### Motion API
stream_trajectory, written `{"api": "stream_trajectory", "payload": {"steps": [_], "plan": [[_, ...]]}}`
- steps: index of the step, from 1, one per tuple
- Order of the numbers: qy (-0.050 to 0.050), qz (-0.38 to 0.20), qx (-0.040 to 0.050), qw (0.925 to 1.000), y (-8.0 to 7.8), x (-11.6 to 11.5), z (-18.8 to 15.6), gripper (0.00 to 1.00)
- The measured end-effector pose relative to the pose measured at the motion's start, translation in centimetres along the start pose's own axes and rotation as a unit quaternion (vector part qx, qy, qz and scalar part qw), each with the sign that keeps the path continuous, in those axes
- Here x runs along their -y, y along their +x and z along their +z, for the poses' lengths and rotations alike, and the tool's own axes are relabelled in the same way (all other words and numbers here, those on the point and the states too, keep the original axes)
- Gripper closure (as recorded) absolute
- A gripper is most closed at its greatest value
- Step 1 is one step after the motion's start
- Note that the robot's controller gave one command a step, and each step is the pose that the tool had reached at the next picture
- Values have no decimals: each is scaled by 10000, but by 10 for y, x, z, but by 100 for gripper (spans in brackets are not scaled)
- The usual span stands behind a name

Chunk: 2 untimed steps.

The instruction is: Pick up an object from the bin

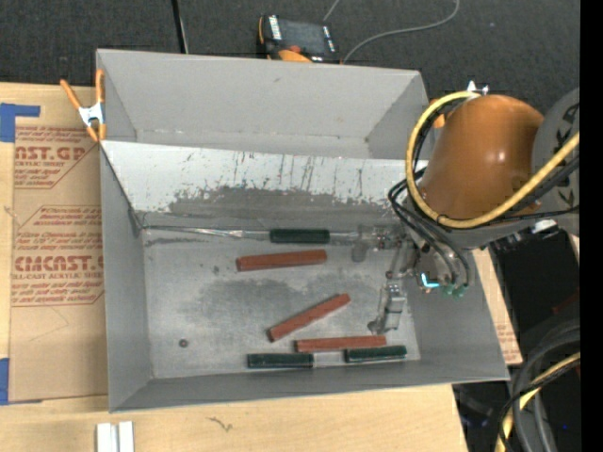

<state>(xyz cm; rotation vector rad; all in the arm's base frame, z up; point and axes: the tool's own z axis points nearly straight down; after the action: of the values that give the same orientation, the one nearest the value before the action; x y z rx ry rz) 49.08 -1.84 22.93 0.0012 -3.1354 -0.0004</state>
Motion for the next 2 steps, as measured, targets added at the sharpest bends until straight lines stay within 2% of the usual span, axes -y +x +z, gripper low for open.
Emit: {"api": "stream_trajectory", "payload": {"steps": [1, 2], "plan": [[-1, -749, -5, 9972, -24, -32, 163, 0], [4, -742, 19, 9972, -27, -32, 156, 100]]}}
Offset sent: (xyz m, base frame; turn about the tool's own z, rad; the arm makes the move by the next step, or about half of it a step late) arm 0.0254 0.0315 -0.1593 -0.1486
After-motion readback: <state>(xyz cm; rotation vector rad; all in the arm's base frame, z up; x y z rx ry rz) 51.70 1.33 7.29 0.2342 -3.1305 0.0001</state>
